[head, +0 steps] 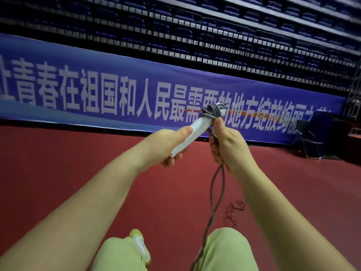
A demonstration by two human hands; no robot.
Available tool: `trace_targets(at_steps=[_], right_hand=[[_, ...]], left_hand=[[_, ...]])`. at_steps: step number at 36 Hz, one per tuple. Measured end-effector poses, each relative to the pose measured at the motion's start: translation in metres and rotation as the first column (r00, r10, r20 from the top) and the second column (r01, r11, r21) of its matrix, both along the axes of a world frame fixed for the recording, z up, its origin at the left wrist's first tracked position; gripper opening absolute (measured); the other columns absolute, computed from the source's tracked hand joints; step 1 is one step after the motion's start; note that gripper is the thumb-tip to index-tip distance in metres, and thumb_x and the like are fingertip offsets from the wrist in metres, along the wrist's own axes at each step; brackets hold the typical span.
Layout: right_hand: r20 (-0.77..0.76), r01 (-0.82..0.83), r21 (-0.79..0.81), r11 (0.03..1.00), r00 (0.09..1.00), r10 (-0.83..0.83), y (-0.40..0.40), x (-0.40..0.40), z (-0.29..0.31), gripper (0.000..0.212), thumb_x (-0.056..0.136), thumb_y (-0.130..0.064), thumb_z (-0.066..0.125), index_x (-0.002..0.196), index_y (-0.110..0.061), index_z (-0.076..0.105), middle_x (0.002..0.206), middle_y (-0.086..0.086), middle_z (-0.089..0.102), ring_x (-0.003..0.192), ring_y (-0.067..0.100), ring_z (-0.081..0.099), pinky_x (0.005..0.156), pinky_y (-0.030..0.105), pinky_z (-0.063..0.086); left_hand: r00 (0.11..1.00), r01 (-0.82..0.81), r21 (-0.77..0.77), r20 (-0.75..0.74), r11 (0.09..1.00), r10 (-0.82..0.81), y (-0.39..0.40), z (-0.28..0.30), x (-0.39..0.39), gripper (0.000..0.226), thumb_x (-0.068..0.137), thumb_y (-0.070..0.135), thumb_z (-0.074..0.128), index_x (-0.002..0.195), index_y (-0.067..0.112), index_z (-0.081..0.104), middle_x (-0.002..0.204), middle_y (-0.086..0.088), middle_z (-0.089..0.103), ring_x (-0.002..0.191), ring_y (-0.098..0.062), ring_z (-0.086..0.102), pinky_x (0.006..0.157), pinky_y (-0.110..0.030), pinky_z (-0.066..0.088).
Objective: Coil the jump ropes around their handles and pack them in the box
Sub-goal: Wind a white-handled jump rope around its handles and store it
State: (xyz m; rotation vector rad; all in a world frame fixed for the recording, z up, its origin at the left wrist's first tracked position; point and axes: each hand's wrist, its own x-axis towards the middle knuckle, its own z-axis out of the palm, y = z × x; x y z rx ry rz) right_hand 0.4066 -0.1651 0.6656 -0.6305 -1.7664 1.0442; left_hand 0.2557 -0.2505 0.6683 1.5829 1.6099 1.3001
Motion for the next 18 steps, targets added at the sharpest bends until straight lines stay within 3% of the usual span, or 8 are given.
trace_targets(at_steps=[3, 6, 8, 10, 15, 18], right_hand=[[-0.031, 0.054, 0.04, 0.998, 0.998, -0.052, 0.001, -0.005, -0.003, 0.051, 0.101, -0.044, 0.036, 0.067, -0.007, 0.046, 0.048, -0.002, 0.033, 0.041, 0.011, 0.025, 0.045, 0.026, 0.02], [-0.062, 0.0, -0.029, 1.0, 0.998, -0.002, 0.001, -0.007, -0.003, 0.054, 0.1, -0.047, 0.039, 0.079, -0.002, 0.062, 0.052, -0.001, 0.035, 0.045, 0.011, 0.027, 0.047, 0.026, 0.02], [-0.058, -0.052, -0.07, 0.996, 0.997, 0.048, -0.001, -0.006, -0.003, 0.058, 0.094, -0.057, 0.042, 0.083, -0.004, 0.064, 0.051, -0.003, 0.037, 0.043, 0.01, 0.027, 0.047, 0.025, 0.02], [-0.022, -0.039, -0.051, 0.998, 0.999, 0.038, -0.003, -0.005, -0.004, 0.053, 0.09, -0.062, 0.044, 0.069, -0.014, 0.053, 0.05, -0.005, 0.036, 0.041, 0.008, 0.026, 0.046, 0.024, 0.021], [-0.051, -0.01, -0.038, 0.999, 0.999, 0.008, -0.008, -0.006, -0.001, 0.043, 0.095, -0.049, 0.044, 0.071, -0.013, 0.05, 0.049, -0.006, 0.03, 0.039, 0.007, 0.024, 0.045, 0.025, 0.021], [-0.097, -0.012, -0.024, 1.0, 0.995, 0.009, -0.007, -0.007, 0.001, 0.039, 0.095, -0.041, 0.043, 0.063, -0.019, 0.041, 0.048, -0.009, 0.03, 0.039, 0.005, 0.024, 0.048, 0.027, 0.02]], left_hand=[[0.94, -0.15, 0.082, -0.298, 0.985, 0.168, -0.002, 0.007, -0.004, 0.063, 0.081, 0.073, 0.036, 0.075, 0.013, 0.053, 0.063, -0.001, 0.052, 0.058, -0.017, 0.047, 0.064, -0.032, 0.039], [0.879, -0.198, 0.167, -0.406, 0.966, 0.25, -0.003, 0.009, -0.012, 0.068, 0.073, 0.075, 0.041, 0.077, 0.009, 0.054, 0.065, 0.001, 0.05, 0.058, -0.015, 0.046, 0.059, -0.032, 0.036], [0.854, -0.211, 0.175, -0.445, 0.962, 0.268, -0.005, 0.009, -0.015, 0.049, 0.078, 0.064, 0.055, 0.083, 0.015, 0.061, 0.067, 0.004, 0.055, 0.058, -0.013, 0.05, 0.056, -0.029, 0.037], [0.85, -0.202, 0.149, -0.465, 0.968, 0.249, -0.005, 0.005, -0.015, 0.042, 0.077, 0.06, 0.064, 0.083, 0.019, 0.061, 0.069, 0.004, 0.058, 0.057, -0.012, 0.051, 0.056, -0.03, 0.039], [0.843, -0.23, 0.204, -0.447, 0.952, 0.299, -0.006, 0.0, -0.003, 0.045, 0.072, 0.056, 0.067, 0.085, 0.013, 0.057, 0.068, -0.001, 0.054, 0.056, -0.015, 0.046, 0.057, -0.033, 0.036], [0.858, -0.191, 0.176, -0.449, 0.966, 0.251, -0.006, 0.003, 0.002, 0.039, 0.075, 0.049, 0.069, 0.088, 0.014, 0.059, 0.077, -0.009, 0.064, 0.059, -0.019, 0.056, 0.057, -0.037, 0.045]])
